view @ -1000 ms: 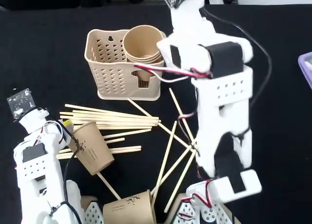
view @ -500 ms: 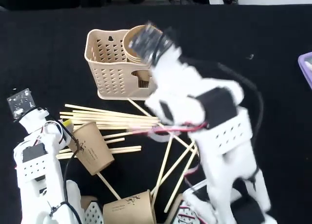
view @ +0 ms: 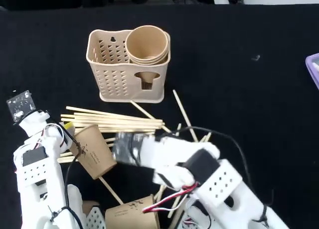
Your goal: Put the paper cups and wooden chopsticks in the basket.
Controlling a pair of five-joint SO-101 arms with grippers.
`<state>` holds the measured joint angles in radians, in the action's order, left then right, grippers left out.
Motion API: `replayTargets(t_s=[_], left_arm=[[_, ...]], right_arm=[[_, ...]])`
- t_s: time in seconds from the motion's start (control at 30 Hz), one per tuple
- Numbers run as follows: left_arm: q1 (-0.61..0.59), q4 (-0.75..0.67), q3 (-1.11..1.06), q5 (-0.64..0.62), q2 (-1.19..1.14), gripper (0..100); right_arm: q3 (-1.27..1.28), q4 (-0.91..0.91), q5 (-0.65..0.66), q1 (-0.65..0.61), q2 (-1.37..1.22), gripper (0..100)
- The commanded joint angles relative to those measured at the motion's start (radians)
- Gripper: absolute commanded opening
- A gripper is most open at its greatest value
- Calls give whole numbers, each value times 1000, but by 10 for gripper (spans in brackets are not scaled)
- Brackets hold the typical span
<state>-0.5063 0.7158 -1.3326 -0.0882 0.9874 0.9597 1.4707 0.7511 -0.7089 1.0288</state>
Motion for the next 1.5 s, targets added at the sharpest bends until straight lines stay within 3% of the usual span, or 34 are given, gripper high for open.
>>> replayTargets(t_s=[0.0, 0.13, 0.3, 0.57, 0.67, 0.93, 1.1, 1.27, 1.47], left_arm=[[4, -23, 12, -6, 17, 277], [-2, -18, 21, -9, 17, 277], [-12, -14, 35, -12, 17, 277], [-243, -14, 101, -152, 17, 277], [-285, -15, 111, -175, 17, 277], [-291, -21, 110, -175, 17, 277], [-291, -21, 108, -175, 17, 277], [-292, -21, 108, -175, 17, 277], [-294, -21, 108, -175, 17, 277]], right_arm=[[39, 31, 270, 61, 35, 251], [124, 41, 391, -18, 39, 251], [186, 15, 402, -155, 42, 251], [206, -49, 396, -195, 42, 251], [176, -35, 334, -235, 42, 251], [81, 133, 216, -416, 208, 251], [97, 117, 160, -509, 289, 249], [96, 117, 157, -606, 242, 250], [87, 124, 190, -620, 159, 250]])
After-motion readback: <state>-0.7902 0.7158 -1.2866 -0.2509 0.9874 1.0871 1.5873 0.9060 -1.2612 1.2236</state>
